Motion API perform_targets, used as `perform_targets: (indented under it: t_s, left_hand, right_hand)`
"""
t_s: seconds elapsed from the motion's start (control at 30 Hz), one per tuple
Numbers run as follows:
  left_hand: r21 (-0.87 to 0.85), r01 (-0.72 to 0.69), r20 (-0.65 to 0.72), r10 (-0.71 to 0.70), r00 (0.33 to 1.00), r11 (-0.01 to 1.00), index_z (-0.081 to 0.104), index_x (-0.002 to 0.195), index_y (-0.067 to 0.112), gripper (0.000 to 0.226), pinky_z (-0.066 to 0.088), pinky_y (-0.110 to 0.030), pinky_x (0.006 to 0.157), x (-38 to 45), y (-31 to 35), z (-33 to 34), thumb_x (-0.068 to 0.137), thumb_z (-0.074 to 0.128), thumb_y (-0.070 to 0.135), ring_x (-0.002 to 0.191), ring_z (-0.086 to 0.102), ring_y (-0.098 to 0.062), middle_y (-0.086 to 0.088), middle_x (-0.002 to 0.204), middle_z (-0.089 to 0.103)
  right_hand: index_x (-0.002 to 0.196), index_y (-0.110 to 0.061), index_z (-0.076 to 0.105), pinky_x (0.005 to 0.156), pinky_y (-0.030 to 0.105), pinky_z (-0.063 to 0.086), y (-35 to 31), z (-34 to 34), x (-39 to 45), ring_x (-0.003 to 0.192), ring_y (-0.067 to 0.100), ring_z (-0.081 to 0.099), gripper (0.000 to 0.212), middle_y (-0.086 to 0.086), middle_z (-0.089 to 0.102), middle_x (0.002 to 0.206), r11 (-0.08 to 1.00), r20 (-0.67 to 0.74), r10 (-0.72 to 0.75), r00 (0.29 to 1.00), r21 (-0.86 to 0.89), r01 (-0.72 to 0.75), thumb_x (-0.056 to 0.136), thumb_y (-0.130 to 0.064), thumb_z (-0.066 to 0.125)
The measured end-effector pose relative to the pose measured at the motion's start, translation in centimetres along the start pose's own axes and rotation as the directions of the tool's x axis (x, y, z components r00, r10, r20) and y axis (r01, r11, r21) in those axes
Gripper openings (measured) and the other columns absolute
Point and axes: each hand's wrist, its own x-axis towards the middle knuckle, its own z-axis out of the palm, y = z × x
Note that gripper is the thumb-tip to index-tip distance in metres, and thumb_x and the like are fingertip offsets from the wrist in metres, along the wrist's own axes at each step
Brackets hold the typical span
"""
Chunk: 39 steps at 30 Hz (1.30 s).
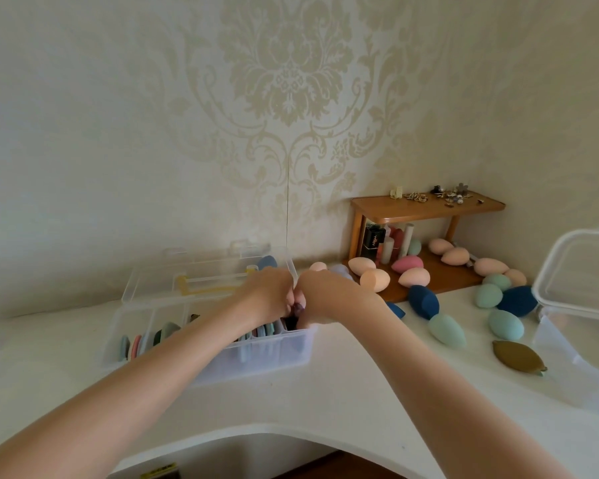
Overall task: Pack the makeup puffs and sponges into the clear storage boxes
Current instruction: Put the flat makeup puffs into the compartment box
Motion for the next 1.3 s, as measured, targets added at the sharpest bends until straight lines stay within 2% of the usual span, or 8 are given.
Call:
perform_targets:
  t_s: [0.1,0.17,0.3,0.43,0.67,0.8,1.1,1.3]
  left_hand:
    - [-0.083,-0.046,0.004,0.046,0.999,0.995,0.059,0.054,0.011,0.029,0.035,-0.022,0.059,-0.5,-0.3,-1.4,0.083,0.057,0.007,0.057,0.043,-0.012,0.001,0.058,0.047]
    - [-0.126,-0.114,0.002,0.116,0.993,0.985,0.075,0.089,0.012,0.017,0.042,-0.019,0.07,-1.0,-0.7,-2.8,0.085,0.059,0.009,0.077,0.056,-0.011,0.005,0.078,0.062]
    - [-0.083,-0.105,0.107,0.113,0.988,0.991,0.073,0.101,0.016,0.02,0.047,-0.028,0.081,-2.0,-0.6,-2.9,0.088,0.058,0.02,0.096,0.062,-0.018,-0.001,0.107,0.069]
    - [-0.007,-0.056,-0.043,0.056,0.997,0.998,0.07,0.089,0.015,0.019,0.046,-0.036,0.092,-1.7,0.9,-1.8,0.086,0.054,0.024,0.108,0.051,-0.024,-0.006,0.107,0.066]
    - [0.003,-0.221,-0.229,0.215,0.949,0.975,0.063,0.08,0.015,0.021,0.03,-0.024,0.057,-2.3,6.7,-1.5,0.092,0.046,0.02,0.074,0.045,-0.02,0.001,0.077,0.047]
    - [-0.001,-0.366,-0.232,0.356,0.905,0.931,0.069,0.089,0.011,0.019,0.044,-0.033,0.077,-2.0,9.1,0.8,0.087,0.054,0.022,0.092,0.054,-0.022,0.005,0.085,0.054]
    - [0.025,-0.395,-0.191,0.393,0.9,0.918,0.071,0.096,0.019,0.021,0.041,-0.033,0.083,-1.7,9.6,2.4,0.091,0.051,0.022,0.102,0.053,-0.02,0.0,0.106,0.063]
    - [-0.059,-0.323,-0.275,0.296,0.915,0.944,0.069,0.101,0.019,0.021,0.044,-0.032,0.089,-2.9,7.0,0.5,0.089,0.052,0.021,0.104,0.06,-0.022,0.0,0.113,0.065]
  right_hand:
    - [0.122,-0.011,0.057,0.084,0.032,0.042,0.1,0.0,0.1,0.09,0.024,0.047,0.035,0.007,0.051,0.096,0.996,0.028,0.018,0.999,-0.09,-0.016,0.088,-0.014,0.059]
    - [0.124,-0.01,0.056,0.088,0.032,0.042,0.1,0.2,0.3,0.094,0.025,0.05,0.032,0.009,0.056,0.106,0.995,0.071,0.036,0.997,-0.092,-0.03,0.092,-0.012,0.053]
    - [0.115,-0.008,0.056,0.064,0.024,0.044,0.5,0.0,-0.6,0.093,0.023,0.051,0.023,0.011,0.055,0.118,0.997,0.182,0.01,0.983,0.071,-0.023,0.095,-0.015,0.048]
    - [0.132,-0.029,0.052,0.097,0.032,0.045,3.0,-1.7,-3.1,0.113,0.021,0.056,0.041,0.001,0.058,0.129,0.949,-0.113,-0.006,0.994,0.312,0.041,0.091,-0.029,0.056]
    - [0.123,-0.004,0.054,0.094,0.035,0.045,11.4,-1.0,-7.6,0.119,0.032,0.052,0.03,0.015,0.055,0.127,0.85,-0.285,0.514,0.809,0.046,-0.525,0.095,-0.009,0.044]
    - [0.132,-0.005,0.046,0.1,0.035,0.043,15.5,2.8,-10.6,0.126,0.029,0.047,0.037,0.015,0.049,0.134,0.746,-0.144,0.628,0.765,-0.17,-0.644,0.096,-0.008,0.042]
    - [0.125,-0.001,0.048,0.089,0.034,0.046,15.3,2.9,-11.2,0.118,0.033,0.053,0.032,0.018,0.046,0.133,0.833,-0.293,0.516,0.805,-0.048,-0.551,0.094,-0.005,0.044]
    - [0.091,-0.006,0.066,0.068,0.027,0.045,9.4,0.6,-8.6,0.079,0.02,0.053,0.015,0.011,0.06,0.1,0.967,-0.643,0.228,0.731,0.236,-0.095,0.091,-0.011,0.052]
